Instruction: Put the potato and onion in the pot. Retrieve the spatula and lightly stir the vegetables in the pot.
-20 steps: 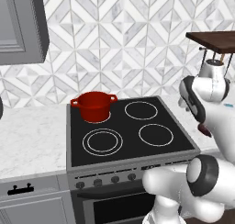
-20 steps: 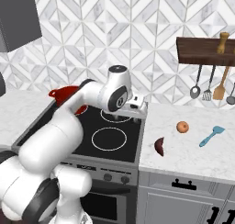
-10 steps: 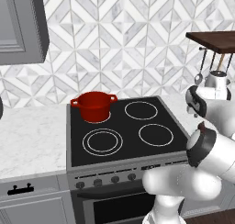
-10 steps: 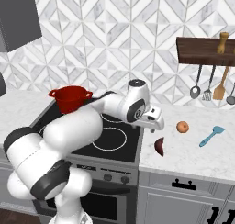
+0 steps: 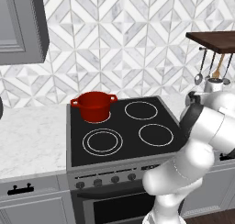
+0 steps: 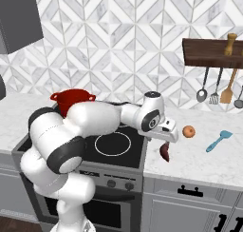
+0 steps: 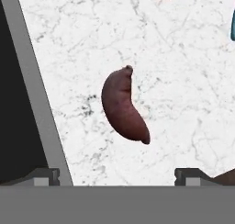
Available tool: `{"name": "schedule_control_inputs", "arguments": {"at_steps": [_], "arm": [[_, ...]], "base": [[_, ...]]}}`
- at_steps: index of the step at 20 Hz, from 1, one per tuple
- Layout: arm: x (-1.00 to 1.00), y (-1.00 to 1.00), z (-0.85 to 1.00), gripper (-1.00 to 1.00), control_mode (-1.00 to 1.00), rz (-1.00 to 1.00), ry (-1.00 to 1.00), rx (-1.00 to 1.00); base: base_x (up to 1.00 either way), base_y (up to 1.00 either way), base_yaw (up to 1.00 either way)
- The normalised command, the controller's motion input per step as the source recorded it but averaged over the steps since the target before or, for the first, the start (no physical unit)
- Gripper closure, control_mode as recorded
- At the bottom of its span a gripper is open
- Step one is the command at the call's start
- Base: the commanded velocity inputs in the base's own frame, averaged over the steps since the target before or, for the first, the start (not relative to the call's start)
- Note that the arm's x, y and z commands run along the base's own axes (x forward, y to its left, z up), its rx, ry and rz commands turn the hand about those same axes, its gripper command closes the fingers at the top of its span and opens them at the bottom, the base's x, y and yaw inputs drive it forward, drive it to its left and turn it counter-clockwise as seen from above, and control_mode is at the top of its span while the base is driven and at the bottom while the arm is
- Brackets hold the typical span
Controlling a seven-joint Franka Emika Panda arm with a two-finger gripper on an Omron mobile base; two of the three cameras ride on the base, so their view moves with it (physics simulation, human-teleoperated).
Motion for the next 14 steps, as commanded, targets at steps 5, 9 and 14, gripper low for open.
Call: {"name": "schedule_control_inputs", "arguments": {"at_steps": [5, 9, 14], "arm": [[0.14, -0.13, -0.35, -1.00, -1.00, 0.00, 0.04, 0.00], [0.24, -0.09, -0.35, -1.00, -1.00, 0.00, 0.05, 0.00], [0.32, -0.18, -0.45, -1.00, -1.00, 0.00, 0.06, 0.00]], "base": [[0.00, 0.00, 0.00], [0.00, 0.00, 0.00], [0.00, 0.00, 0.00]]}}
